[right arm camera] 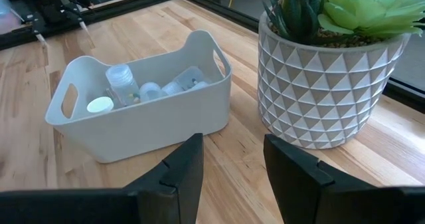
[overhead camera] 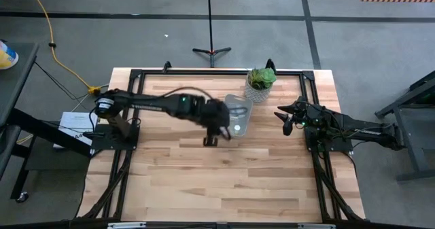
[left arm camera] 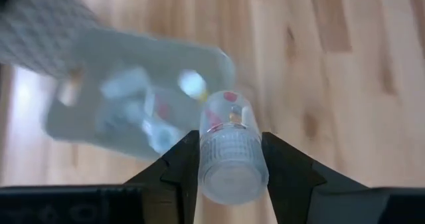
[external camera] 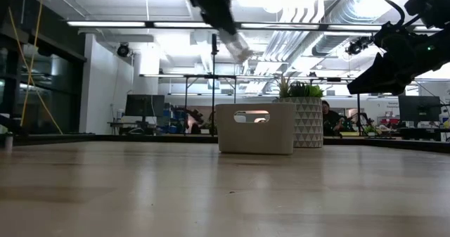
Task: Pick and place pill bottles into a basket
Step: Put the transparent pill bottle into the white bin
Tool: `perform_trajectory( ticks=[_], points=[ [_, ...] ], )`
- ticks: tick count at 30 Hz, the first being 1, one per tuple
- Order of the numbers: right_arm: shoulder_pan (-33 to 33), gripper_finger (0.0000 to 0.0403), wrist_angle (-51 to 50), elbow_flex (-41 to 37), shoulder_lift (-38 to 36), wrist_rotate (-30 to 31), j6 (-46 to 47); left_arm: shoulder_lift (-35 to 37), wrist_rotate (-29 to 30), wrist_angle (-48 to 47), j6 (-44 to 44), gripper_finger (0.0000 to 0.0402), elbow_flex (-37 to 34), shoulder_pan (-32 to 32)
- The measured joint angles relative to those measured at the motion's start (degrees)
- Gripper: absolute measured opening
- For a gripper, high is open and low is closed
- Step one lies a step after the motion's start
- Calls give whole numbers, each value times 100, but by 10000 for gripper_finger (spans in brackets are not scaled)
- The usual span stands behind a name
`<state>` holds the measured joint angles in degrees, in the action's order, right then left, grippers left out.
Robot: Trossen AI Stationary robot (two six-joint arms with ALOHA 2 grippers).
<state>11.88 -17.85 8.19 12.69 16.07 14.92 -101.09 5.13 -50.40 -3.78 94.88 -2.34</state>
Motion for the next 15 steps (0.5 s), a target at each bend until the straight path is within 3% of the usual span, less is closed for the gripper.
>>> perform_trajectory(
  ticks=[5,15],
  points=[
    [-1,149,-32,0,-2,7,0,-327,-53,206,-497,171,321,310],
    [0,149,-119,2,96,36,2,-1322,-166,-693,-954,172,1368,622]
  ],
)
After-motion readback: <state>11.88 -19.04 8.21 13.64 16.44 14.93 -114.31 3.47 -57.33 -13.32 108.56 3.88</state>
